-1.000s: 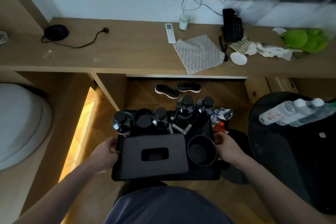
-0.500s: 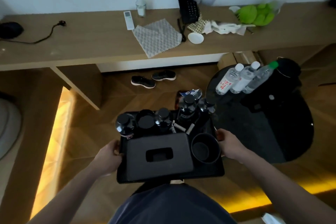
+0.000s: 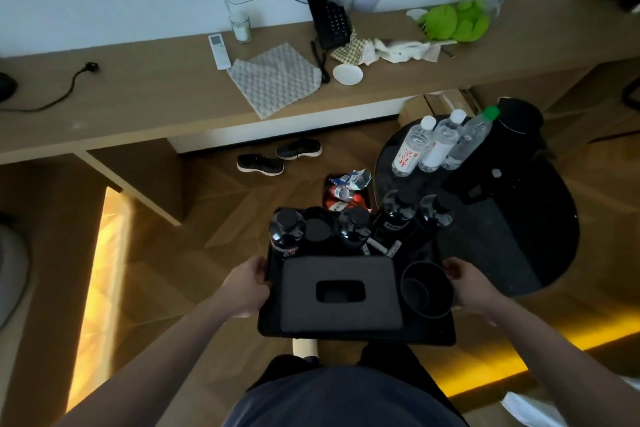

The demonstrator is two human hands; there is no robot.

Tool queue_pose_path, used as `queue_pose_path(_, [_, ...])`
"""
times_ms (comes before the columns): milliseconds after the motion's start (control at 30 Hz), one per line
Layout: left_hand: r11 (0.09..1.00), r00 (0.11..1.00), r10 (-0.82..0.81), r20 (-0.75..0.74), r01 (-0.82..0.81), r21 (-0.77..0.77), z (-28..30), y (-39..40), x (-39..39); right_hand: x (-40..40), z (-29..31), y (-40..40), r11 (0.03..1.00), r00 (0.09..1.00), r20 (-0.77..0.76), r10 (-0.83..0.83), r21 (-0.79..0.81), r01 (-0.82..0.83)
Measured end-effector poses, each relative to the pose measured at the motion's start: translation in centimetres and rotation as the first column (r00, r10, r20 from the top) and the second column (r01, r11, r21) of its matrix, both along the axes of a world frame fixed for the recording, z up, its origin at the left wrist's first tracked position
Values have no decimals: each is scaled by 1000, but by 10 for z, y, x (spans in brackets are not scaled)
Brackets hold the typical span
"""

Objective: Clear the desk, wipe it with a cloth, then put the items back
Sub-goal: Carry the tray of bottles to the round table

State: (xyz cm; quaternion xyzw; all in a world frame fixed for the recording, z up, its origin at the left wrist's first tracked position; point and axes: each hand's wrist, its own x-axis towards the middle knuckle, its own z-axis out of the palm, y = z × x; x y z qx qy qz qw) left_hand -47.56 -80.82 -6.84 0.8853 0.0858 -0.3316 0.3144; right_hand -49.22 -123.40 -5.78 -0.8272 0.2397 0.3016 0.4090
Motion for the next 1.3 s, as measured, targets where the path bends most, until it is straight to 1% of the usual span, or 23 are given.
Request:
queue_pose_path(267, [999,999,37,-9,-37,-23,-18,-70,25,26,-17,-67,1000,1000,-5,-29,0,29])
queue_pose_path(433, [997,997,69,-42,-70,-27,-33,-130,36,53,-28,-126,1000,1000,-11,-11,23,11])
queue_pose_path(633, [991,990,128,-53,-130,-35,-49,-199,49,87,-43,-193,1000,999,-30,30,-2,-30])
queue_pose_path(833, [990,989,138,-50,-136,44,-69,-262,61,106,-65,-245,1000,997,-74,26,-7,-27])
queue_pose_path(1100, [984,986,139,-88,-128,124,-88,-313,73,121,-91,-283,997,991,-136,0,-83,-11])
queue_pose_path(1167, [983,988,126,-88,-113,143,-91,-320,76,123,-104,-295,996,987,-158,-16,-90,2])
queue_pose_path(1233, [983,990,109,-88,-94,161,-94,-328,81,126,-132,-317,993,984,-168,-58,-115,39])
queue_pose_path(1300, [982,992,90,-88,-74,176,-97,-335,85,127,-168,-342,992,984,-180,-14,-126,-9])
